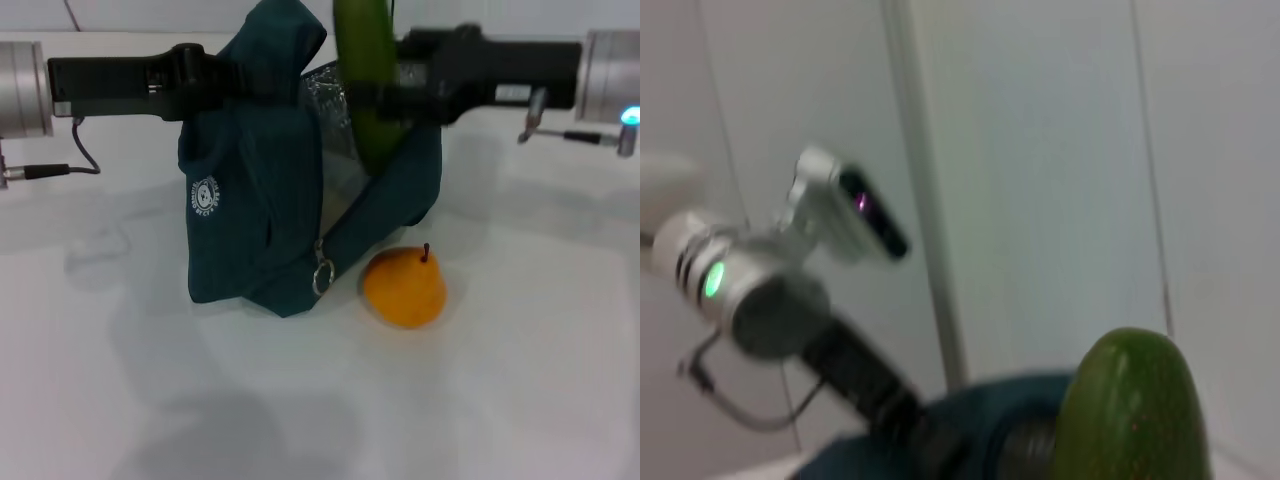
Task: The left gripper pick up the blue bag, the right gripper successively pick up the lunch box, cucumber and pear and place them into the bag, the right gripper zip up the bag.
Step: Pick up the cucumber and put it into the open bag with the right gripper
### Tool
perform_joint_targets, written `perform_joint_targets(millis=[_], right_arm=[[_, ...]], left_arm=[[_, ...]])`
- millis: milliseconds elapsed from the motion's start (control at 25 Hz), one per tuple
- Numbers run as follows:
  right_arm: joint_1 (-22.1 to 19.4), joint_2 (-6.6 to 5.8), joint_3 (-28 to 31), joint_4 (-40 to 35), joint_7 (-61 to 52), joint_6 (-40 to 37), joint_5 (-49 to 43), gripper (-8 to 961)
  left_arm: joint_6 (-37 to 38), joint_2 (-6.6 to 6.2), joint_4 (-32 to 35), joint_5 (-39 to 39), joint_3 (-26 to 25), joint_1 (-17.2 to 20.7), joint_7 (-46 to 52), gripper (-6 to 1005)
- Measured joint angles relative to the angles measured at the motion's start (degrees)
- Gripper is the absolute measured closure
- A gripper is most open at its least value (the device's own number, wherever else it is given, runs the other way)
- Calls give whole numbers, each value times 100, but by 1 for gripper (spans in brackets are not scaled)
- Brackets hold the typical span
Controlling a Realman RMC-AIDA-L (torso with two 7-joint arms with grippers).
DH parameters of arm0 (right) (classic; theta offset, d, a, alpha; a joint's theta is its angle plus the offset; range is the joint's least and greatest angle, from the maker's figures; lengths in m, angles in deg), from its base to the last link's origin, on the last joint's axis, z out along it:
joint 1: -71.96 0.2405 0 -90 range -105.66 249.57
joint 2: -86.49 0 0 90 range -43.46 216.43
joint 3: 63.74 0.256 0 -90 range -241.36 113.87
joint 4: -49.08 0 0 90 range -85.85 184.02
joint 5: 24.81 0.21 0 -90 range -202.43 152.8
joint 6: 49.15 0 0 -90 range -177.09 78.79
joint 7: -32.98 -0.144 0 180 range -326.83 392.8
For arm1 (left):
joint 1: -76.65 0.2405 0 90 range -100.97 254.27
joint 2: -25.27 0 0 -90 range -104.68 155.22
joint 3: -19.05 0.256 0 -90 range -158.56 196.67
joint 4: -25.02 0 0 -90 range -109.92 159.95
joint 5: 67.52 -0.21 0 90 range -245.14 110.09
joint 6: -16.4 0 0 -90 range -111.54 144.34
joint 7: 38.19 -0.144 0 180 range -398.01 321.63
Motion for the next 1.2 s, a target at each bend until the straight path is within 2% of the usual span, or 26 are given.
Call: perform_joint_targets(millis=[240, 720, 840, 960, 1040, 1200], right_arm=[[106, 25, -358, 22, -224, 311, -384, 317], [196, -6, -400, -33, -615, 322, -610, 315], [205, -9, -377, -80, -699, 312, -720, 210], [59, -9, -282, -395, -749, 242, -726, 106], [-155, 3, -130, -785, -754, 115, -707, 76], [-642, 12, 23, -1600, -756, -270, -645, 76]], left_arm=[[-30, 3, 0, 0, -3, 2, 0, 950], [-28, 14, 0, 0, 0, 39, -11, 950], [-28, 9, 0, 1, 0, 53, -18, 950], [-27, 6, 0, 1, 1, 93, -36, 950], [-27, 1, 0, 1, 0, 116, -50, 950], [-29, 5, 0, 14, 0, 136, -78, 950]])
